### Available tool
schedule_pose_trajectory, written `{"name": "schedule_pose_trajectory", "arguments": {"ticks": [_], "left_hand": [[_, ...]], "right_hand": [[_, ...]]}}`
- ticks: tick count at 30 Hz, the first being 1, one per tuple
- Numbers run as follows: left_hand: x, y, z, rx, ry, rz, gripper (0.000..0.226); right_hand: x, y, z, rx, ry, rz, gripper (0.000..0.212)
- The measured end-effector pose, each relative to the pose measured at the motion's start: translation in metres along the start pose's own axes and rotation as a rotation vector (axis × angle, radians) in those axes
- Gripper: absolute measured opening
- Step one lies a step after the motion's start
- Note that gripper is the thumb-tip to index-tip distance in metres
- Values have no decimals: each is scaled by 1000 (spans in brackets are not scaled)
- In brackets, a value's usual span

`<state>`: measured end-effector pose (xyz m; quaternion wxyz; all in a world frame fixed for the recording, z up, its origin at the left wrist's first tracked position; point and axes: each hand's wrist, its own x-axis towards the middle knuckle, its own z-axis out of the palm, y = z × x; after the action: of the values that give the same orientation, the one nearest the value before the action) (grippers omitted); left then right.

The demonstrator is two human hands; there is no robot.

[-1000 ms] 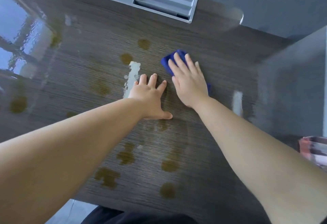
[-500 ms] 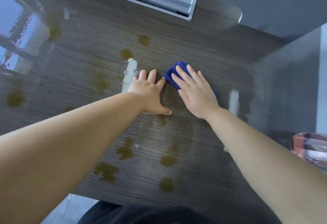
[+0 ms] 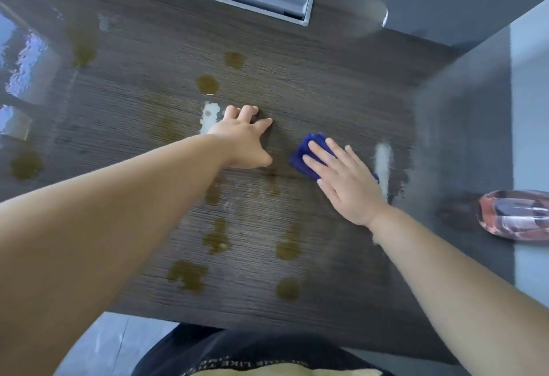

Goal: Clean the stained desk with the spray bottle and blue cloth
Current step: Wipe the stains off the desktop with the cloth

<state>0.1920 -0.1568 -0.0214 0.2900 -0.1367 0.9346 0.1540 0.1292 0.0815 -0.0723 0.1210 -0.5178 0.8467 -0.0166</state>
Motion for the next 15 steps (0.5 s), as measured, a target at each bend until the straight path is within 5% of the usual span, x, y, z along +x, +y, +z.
{"name": "schedule_pose_trajectory", "arguments": {"ticks": [6,8,12,15], "left_hand": [[-1,-10,-1,-101,31,29,72],[-6,-12,-2,-162,95,50,66],[-27,-21,4,-149,191,130,54],[-48,-33,17,-58,118,133,56]], "right_hand": [[38,-9,-4,151,189,901,51],[54,-47,-1,148,170,816,52],[16,-73,14,39,32,117,48],[-15,-35,13,38,27,160,49]]}}
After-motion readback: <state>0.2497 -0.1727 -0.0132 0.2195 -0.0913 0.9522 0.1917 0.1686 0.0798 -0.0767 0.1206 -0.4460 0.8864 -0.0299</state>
